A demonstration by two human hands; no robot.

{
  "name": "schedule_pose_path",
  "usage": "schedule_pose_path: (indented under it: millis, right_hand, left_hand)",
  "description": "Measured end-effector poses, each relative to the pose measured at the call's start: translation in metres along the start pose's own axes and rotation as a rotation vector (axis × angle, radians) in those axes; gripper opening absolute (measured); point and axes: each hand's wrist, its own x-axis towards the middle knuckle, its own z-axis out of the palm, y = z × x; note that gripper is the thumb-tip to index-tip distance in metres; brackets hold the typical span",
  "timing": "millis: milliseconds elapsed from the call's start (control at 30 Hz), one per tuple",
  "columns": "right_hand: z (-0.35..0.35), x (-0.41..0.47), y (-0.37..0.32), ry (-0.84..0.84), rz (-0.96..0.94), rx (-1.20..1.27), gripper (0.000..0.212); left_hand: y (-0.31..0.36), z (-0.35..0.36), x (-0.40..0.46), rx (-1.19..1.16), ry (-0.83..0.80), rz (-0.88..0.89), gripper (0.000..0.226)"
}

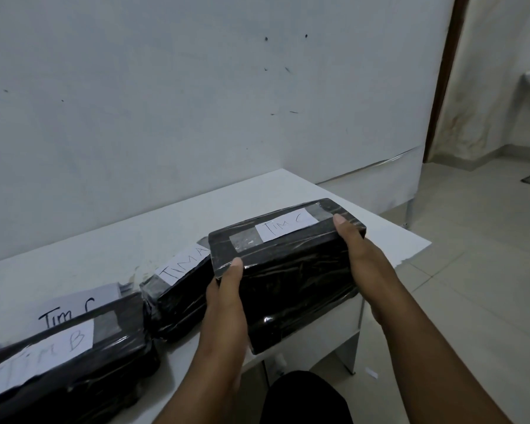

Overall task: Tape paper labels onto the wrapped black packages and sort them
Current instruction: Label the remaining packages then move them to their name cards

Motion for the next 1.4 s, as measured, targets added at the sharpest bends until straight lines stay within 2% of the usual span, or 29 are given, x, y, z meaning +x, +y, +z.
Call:
schedule_pose_path:
  millis: [100, 233, 267, 433, 500, 600, 667, 767, 1033, 1233, 1300, 1400]
  right_hand:
    - [0.000, 0.000, 0.000, -0.028, 0.009, 0.055, 0.071]
    - [-0.002, 0.001, -0.001, -0.012, 0.022, 0.110, 0.071]
    - [-0.003, 0.001, -0.002, -0.005, 0.021, 0.119, 0.071]
    - [-0.011, -0.003, -0.010, 0.032, 0.015, 0.134, 0.074]
    - [-0.016, -0.007, -0.020, 0.036, -0.014, 0.150, 0.062]
    - [-0.021, -0.020, -0.043, 0.021, -0.084, 0.214, 0.043]
    - [-0.020, -0.030, -0.061, 0.000, -0.143, 0.259, 0.046]
    - [-0.007, -0.043, -0.090, -0.042, -0.208, 0.295, 0.053]
    - [0.083, -0.090, -0.151, -0.300, -0.297, 0.279, 0.032]
    - [0.190, -0.134, -0.176, -0.572, -0.297, 0.265, 0.029]
    - [0.225, -0.147, -0.182, -0.633, -0.292, 0.265, 0.028]
    - [0.274, -0.165, -0.189, -0.713, -0.291, 0.259, 0.025]
  left_hand:
    - [0.003, 0.000, 0.001, -0.026, -0.030, -0.025, 0.060]
    - [0.008, 0.003, 0.001, -0.006, -0.041, -0.034, 0.092]
    - [0.011, 0.004, -0.001, -0.001, -0.046, -0.031, 0.094]
    - [0.021, 0.009, -0.009, 0.001, -0.089, -0.006, 0.075]
    - [0.027, 0.008, -0.013, 0.002, -0.085, 0.023, 0.077]
    - [0.045, 0.007, -0.023, -0.001, -0.093, 0.081, 0.096]
    - [0.060, 0.000, -0.030, -0.008, -0.082, 0.129, 0.085]
    - [0.084, -0.019, -0.035, -0.005, -0.054, 0.197, 0.041]
    - [0.143, -0.132, -0.049, -0.045, 0.149, 0.351, 0.031]
    - [0.166, -0.255, -0.057, -0.022, 0.387, 0.424, 0.074]
    - [0.170, -0.293, -0.061, -0.006, 0.440, 0.450, 0.069]
    - [0.177, -0.344, -0.066, 0.024, 0.498, 0.491, 0.036]
